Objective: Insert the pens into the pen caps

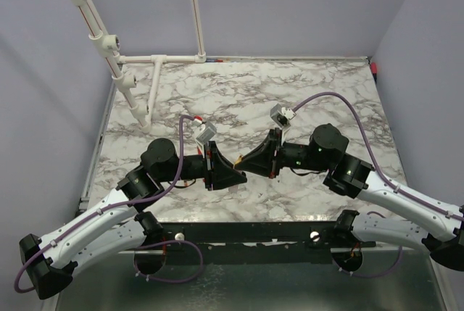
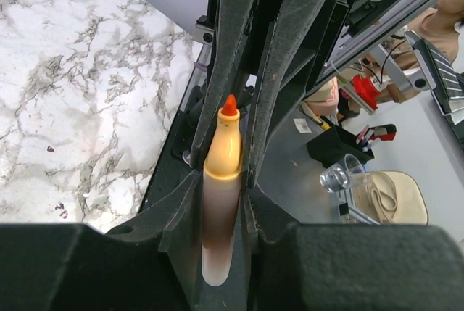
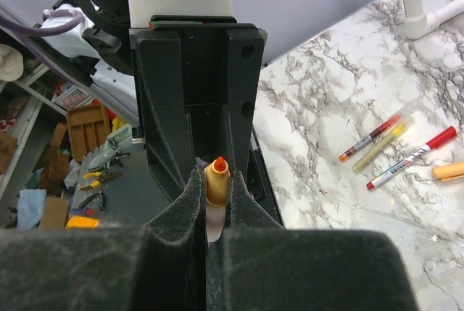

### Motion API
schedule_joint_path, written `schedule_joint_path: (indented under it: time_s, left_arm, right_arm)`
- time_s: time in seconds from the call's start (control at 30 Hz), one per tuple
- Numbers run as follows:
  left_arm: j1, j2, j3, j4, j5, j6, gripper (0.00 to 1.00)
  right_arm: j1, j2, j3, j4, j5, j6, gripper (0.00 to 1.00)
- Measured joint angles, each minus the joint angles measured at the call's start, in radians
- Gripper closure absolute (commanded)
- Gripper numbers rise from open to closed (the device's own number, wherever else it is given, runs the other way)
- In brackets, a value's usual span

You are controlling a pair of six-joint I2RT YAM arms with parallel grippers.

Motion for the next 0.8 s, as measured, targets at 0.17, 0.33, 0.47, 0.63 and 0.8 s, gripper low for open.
schedule_joint_path:
  time_s: [0.17, 0.33, 0.47, 0.63, 0.8]
  left_arm:
    - [0.000, 0.000, 0.000, 0.000, 0.000, -0.003, 0.73]
    - [0.000, 0.000, -0.001, 0.005, 0.003, -0.002, 1.00]
    - [-0.001, -0.006, -0.005, 0.017, 0.012, -0.002, 1.00]
    - [-0.001, -0.014, -0.012, 0.020, 0.004, -0.001, 1.00]
    - [-0.002, -0.030, -0.013, -0.029, -0.071, 0.022, 1.00]
  right_arm:
    - [0.000, -0.008, -0.001, 0.004, 0.004, 0.000, 0.99]
    - [0.000, -0.010, -0.005, 0.009, 0.008, 0.004, 0.99]
    - [0.000, -0.010, -0.007, 0.019, 0.010, 0.007, 0.95]
    - [0.001, -0.010, -0.007, 0.018, 0.024, 0.012, 0.60]
    - [0.002, -0.011, -0.001, -0.011, 0.080, 0.002, 0.48]
